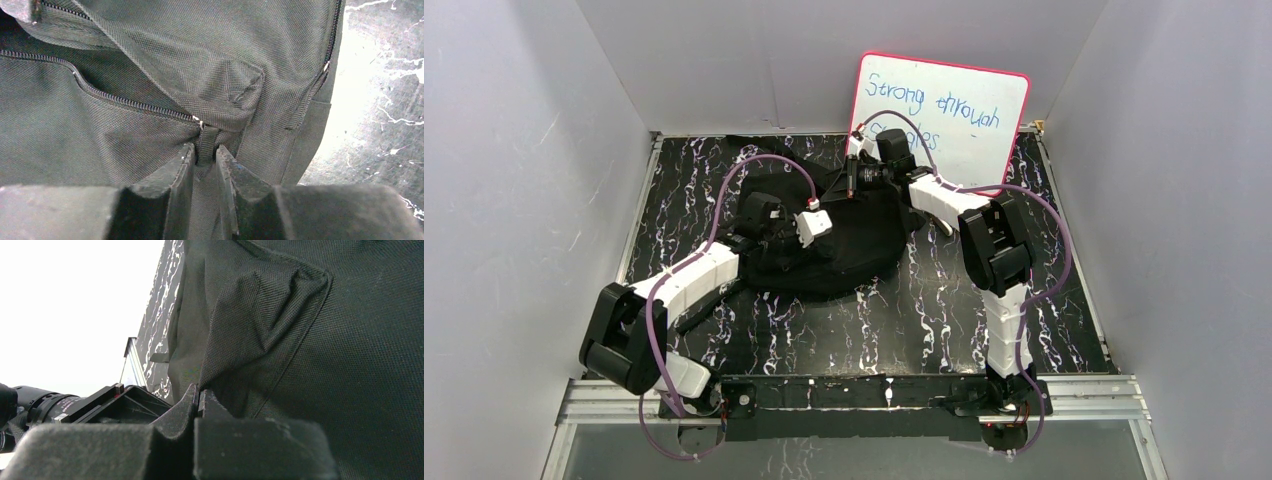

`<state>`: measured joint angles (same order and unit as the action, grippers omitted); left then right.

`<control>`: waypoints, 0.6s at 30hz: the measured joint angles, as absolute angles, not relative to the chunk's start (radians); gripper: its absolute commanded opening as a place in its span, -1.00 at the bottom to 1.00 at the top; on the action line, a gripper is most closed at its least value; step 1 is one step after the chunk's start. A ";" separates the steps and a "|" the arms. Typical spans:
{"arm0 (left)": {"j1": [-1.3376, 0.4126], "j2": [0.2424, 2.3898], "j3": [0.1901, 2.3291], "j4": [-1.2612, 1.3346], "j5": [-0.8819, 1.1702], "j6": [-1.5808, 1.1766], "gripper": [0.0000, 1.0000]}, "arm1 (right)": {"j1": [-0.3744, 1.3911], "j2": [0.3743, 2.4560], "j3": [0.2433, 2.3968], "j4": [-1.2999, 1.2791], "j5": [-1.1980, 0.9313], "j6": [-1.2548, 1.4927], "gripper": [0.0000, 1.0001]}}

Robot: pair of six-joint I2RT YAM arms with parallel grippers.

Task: Pack the student bag
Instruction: Zip the student bag at the center of the board.

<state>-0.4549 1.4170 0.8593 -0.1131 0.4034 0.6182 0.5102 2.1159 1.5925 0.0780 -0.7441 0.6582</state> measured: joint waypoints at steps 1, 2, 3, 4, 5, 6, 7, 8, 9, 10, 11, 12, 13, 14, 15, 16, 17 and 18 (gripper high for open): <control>-0.455 1.417 0.859 -0.113 0.404 0.620 -0.70 | 0.510 2.115 1.591 0.079 -0.744 0.659 -0.98; -0.455 1.417 0.860 -0.112 0.404 0.620 -0.74 | 0.510 2.115 1.590 0.080 -0.744 0.659 -0.98; -0.455 1.417 0.860 -0.113 0.403 0.619 -0.79 | 0.510 2.115 1.589 0.081 -0.744 0.660 -0.98; -0.455 1.417 0.860 -0.114 0.403 0.619 -0.85 | 0.510 2.115 1.589 0.081 -0.744 0.660 -0.98; -0.455 1.417 0.860 -0.115 0.402 0.618 -0.91 | 0.510 2.115 1.589 0.082 -0.744 0.661 -0.97; -0.455 1.417 0.860 -0.119 0.400 0.618 -0.97 | 0.510 2.115 1.588 0.083 -0.744 0.662 -0.92; -0.456 1.416 0.861 -0.123 0.398 0.618 -1.00 | 0.510 2.115 1.587 0.084 -0.744 0.663 -0.79; -0.456 1.415 0.862 -0.127 0.396 0.617 -1.00 | 0.510 2.114 1.587 0.084 -0.744 0.665 -0.71; -0.456 1.412 0.863 -0.132 0.393 0.617 -1.00 | 0.510 2.114 1.587 0.084 -0.744 0.669 -0.66; -0.456 1.407 0.865 -0.136 0.391 0.617 -1.00 | 0.510 2.114 1.587 0.085 -0.744 0.672 -0.63; -0.456 1.400 0.865 -0.139 0.388 0.618 -1.00 | 0.510 2.114 1.587 0.086 -0.746 0.674 -0.59; -0.456 1.391 0.865 -0.141 0.384 0.618 -1.00 | 0.510 2.114 1.587 0.086 -0.749 0.674 -0.50; -0.456 1.383 0.865 -0.142 0.380 0.618 -1.00 | 0.510 2.112 1.587 0.085 -0.751 0.676 -0.37; -0.456 1.373 0.867 -0.144 0.374 0.618 -1.00 | 0.510 2.110 1.587 0.084 -0.751 0.675 -0.24; -0.456 1.364 0.868 -0.144 0.371 0.618 -1.00 | 0.510 2.106 1.584 0.083 -0.750 0.675 -0.14; -0.456 1.357 0.871 -0.144 0.364 0.618 -1.00 | 0.510 2.100 1.579 0.083 -0.747 0.674 0.03; -0.456 1.352 0.876 -0.144 0.358 0.618 -1.00 | 0.509 2.088 1.571 0.078 -0.738 0.668 0.11; -0.456 1.348 0.881 -0.144 0.352 0.618 -1.00 | 0.509 2.073 1.560 0.070 -0.727 0.662 0.14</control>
